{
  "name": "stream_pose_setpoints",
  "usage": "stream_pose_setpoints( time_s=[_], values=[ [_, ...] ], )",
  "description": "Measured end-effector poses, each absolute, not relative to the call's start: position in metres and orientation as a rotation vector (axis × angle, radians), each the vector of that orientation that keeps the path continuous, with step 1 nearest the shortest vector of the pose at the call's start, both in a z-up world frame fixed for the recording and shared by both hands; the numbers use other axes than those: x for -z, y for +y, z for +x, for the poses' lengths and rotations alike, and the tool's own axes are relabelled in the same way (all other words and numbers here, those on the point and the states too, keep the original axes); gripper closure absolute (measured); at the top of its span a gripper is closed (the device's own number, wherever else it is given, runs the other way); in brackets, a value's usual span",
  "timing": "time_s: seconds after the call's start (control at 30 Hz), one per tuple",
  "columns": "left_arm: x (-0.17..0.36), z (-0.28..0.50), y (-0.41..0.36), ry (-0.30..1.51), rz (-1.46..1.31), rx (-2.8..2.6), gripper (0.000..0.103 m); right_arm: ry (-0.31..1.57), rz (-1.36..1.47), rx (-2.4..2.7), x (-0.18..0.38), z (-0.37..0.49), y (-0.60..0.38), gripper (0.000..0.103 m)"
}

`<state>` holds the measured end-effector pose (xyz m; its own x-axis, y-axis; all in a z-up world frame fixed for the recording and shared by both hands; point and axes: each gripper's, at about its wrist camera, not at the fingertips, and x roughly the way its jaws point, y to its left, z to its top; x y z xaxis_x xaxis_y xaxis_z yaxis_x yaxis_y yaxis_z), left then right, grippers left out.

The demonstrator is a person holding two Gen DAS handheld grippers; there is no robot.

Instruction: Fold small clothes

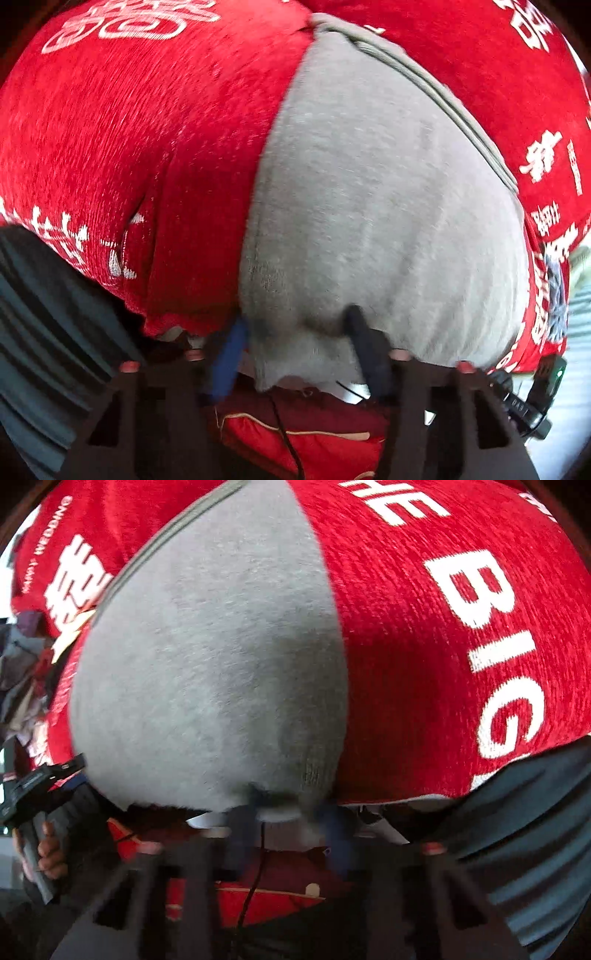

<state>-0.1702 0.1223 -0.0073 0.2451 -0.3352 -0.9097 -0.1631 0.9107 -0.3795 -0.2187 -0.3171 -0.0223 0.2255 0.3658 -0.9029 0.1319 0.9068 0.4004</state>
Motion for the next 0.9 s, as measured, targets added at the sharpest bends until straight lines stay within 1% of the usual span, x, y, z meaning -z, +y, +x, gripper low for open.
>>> stream_pose_setpoints(
  time_s=[0.03,0.07,0.2,0.23,0.27,0.3,0.33,0.37,0.4,0.43,0.47,0.57,0.6,0.63,0.67,0.7,0.73,0.77,0.9],
  values=[
    [0.005,-0.172,0.123,1.326,-0.436,0.138,0.076,1.333,0.424,-0.183,0.018,-0.22,-0.316,0.088],
    [0.002,-0.173,0.122,1.321,-0.439,0.163,0.082,1.32,0.409,-0.192,0.014,-0.221,-0.315,0.089],
    [0.003,-0.175,0.125,1.339,-0.424,0.155,0.081,1.309,0.362,-0.217,0.009,-0.218,-0.308,0.089],
    [0.007,-0.176,0.123,1.353,-0.427,0.155,0.081,1.316,0.366,-0.22,0.01,-0.217,-0.308,0.088],
    [0.01,-0.176,0.123,1.367,-0.428,0.157,0.076,1.324,0.368,-0.228,0.011,-0.215,-0.309,0.086],
    [0.012,-0.175,0.121,1.375,-0.422,0.15,0.049,1.33,0.363,-0.229,0.012,-0.212,-0.306,0.085],
    [0.014,-0.174,0.115,1.389,-0.415,0.132,0.009,1.338,0.357,-0.223,0.012,-0.211,-0.3,0.077],
    [0.016,-0.174,0.114,1.394,-0.414,0.1,0.0,1.34,0.361,-0.227,0.014,-0.21,-0.296,0.071],
    [0.016,-0.175,0.115,1.383,-0.419,0.088,0.0,1.335,0.374,-0.237,0.014,-0.21,-0.293,0.069],
    [0.015,-0.175,0.114,1.381,-0.424,0.104,0.0,1.332,0.38,-0.244,0.015,-0.21,-0.293,0.062],
    [0.015,-0.175,0.114,1.384,-0.425,0.116,0.0,1.329,0.387,-0.249,0.015,-0.21,-0.293,0.058],
    [0.024,-0.171,0.106,1.442,-0.411,0.152,0.001,1.331,0.398,-0.245,0.019,-0.208,-0.29,0.054],
    [0.029,-0.17,0.101,1.473,-0.403,0.172,0.011,1.331,0.379,-0.241,0.019,-0.208,-0.288,0.054],
    [0.033,-0.168,0.093,1.503,-0.384,0.188,0.032,1.329,0.359,-0.239,0.018,-0.208,-0.286,0.054],
    [0.037,-0.166,0.09,1.528,-0.362,0.202,0.046,1.325,0.342,-0.238,0.018,-0.209,-0.284,0.055],
    [0.04,-0.168,0.087,1.548,-0.345,0.216,0.069,1.322,0.326,-0.237,0.017,-0.21,-0.283,0.058],
    [0.04,-0.168,0.083,1.559,-0.333,0.229,0.087,1.318,0.304,-0.232,0.016,-0.211,-0.281,0.075],
    [0.037,-0.169,0.081,1.552,-0.325,0.245,0.093,1.312,0.293,-0.229,0.015,-0.212,-0.283,0.09],
    [0.005,-0.174,0.086,1.436,-0.284,0.258,0.093,1.222,0.304,-0.298,-0.008,-0.221,-0.287,0.091]
  ],
)
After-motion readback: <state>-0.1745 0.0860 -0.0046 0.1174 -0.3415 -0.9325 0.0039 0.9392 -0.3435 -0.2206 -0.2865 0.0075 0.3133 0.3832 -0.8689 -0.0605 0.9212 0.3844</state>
